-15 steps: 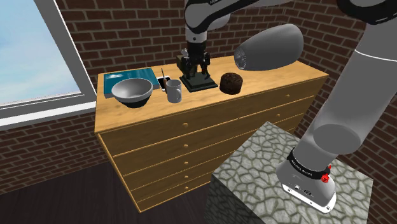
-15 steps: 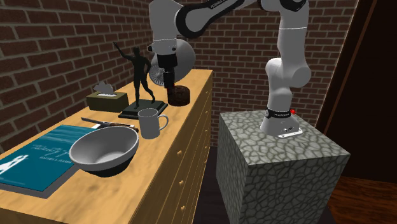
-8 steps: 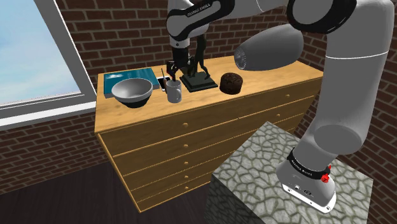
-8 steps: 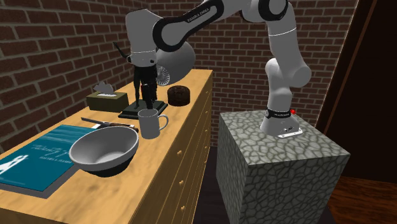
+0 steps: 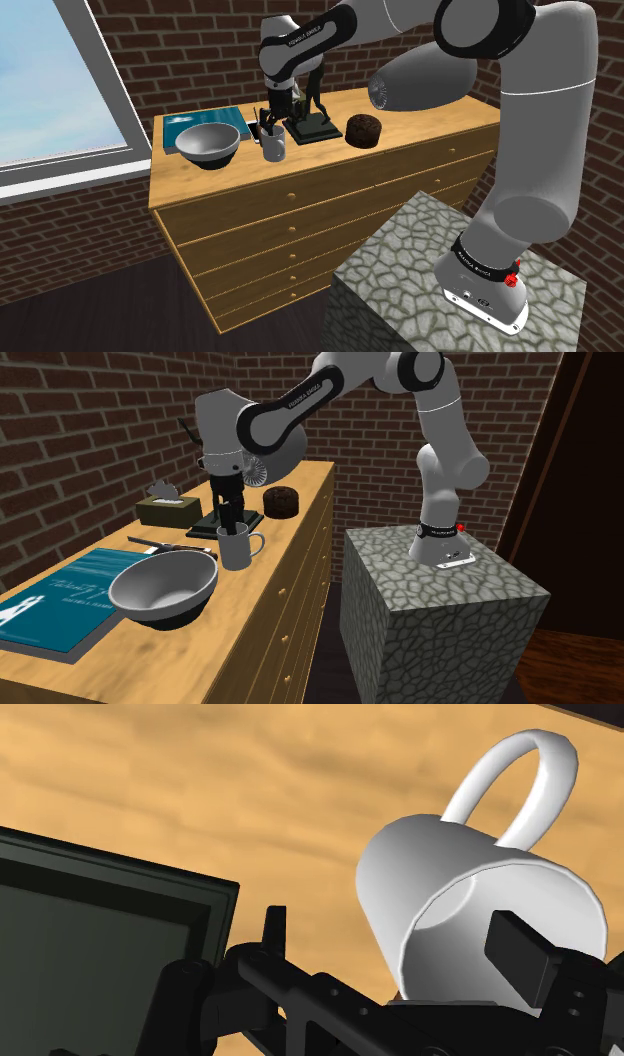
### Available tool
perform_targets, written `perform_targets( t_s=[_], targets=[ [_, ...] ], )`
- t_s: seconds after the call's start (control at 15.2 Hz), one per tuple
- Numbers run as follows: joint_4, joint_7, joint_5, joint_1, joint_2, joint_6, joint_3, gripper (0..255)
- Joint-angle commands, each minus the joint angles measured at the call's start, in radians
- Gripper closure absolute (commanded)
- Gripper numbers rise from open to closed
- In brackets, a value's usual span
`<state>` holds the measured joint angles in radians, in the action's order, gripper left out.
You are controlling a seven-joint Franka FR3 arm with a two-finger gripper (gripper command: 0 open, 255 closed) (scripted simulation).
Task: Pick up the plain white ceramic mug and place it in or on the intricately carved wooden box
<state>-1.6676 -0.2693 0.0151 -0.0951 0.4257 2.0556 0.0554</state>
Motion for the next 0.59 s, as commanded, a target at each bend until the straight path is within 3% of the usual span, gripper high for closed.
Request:
perform_targets(
  t_s=[0.0,0.46,0.53],
  targets=[
    [-0.011,-0.001,0.0,0.0,0.004,0.015,0.0,0],
    [-0.011,-0.001,0.0,0.0,0.004,0.015,0.0,0],
    [-0.011,-0.001,0.0,0.0,0.004,0.015,0.0,255]
  ],
)
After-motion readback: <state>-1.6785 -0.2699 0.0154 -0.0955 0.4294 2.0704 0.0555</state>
